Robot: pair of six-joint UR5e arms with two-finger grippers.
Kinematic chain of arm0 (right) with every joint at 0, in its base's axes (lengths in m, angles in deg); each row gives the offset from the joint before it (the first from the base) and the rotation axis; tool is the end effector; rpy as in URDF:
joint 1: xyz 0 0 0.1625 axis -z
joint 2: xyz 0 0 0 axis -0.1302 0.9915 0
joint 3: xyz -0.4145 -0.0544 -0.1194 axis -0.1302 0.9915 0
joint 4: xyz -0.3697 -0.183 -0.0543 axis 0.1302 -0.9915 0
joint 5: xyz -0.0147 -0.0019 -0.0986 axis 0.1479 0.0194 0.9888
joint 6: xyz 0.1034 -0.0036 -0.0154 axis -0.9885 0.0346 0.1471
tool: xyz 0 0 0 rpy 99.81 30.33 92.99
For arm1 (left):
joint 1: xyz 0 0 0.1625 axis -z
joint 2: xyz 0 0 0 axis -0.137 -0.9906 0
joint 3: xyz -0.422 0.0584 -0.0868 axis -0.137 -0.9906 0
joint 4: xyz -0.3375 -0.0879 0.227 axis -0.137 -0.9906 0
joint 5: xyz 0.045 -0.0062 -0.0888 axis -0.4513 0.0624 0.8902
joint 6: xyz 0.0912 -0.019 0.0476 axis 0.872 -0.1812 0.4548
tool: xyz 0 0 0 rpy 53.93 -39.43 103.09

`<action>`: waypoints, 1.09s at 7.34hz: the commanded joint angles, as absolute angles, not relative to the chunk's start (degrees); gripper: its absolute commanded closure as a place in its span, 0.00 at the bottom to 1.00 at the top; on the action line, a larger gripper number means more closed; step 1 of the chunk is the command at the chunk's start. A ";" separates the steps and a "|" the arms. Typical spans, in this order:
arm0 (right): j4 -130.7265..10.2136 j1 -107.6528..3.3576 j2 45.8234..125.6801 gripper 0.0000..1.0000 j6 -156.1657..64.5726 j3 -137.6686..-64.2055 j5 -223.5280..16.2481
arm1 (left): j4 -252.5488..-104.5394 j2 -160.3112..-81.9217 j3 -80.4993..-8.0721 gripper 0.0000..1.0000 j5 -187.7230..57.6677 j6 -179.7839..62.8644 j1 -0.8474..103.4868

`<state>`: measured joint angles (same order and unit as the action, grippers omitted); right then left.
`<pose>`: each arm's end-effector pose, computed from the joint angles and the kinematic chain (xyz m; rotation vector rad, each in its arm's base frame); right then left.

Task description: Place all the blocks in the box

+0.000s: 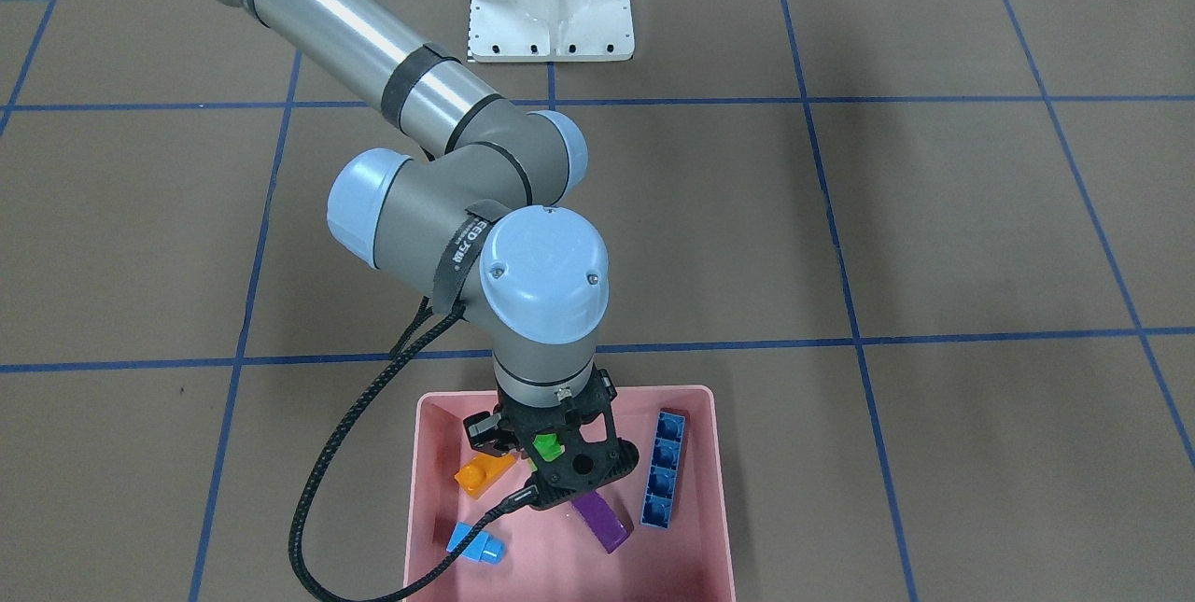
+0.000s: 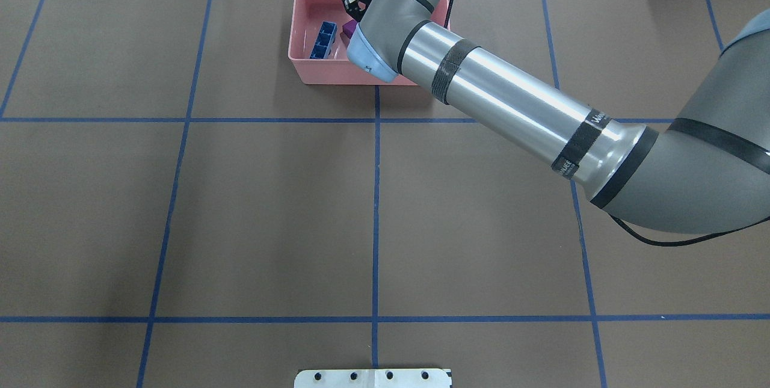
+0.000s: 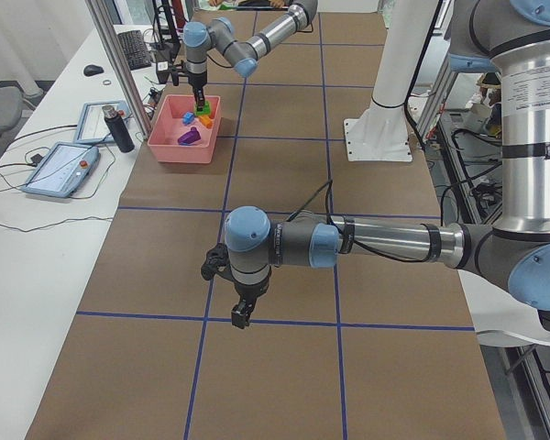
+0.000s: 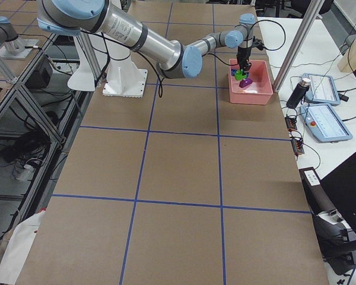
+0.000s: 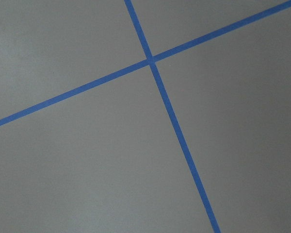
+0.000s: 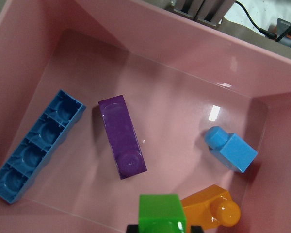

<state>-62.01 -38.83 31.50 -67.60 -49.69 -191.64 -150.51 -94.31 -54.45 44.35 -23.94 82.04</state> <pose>-0.5602 -0.7251 0.1222 0.2579 -0.6933 -0.2100 -0.0641 -0.4415 0.6421 0.1587 0.7009 0.3455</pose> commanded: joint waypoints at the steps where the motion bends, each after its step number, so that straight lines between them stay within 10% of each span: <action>1: -62.08 -38.40 31.24 0.01 -72.79 -49.69 -191.71 | -150.51 -94.40 -54.30 0.00 44.40 -23.87 82.04; 4: -64.17 -41.62 31.58 0.01 -73.51 -51.70 -195.81 | -150.51 -94.40 -54.04 0.00 44.31 -23.87 81.95; 8: -79.63 -48.14 46.91 0.01 -64.32 -73.98 -201.47 | -150.68 -94.14 -52.28 0.00 43.43 -23.34 82.12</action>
<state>-75.53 -46.49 40.04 -68.94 -66.24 -200.89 -150.75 -94.23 -52.23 43.51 -23.42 82.04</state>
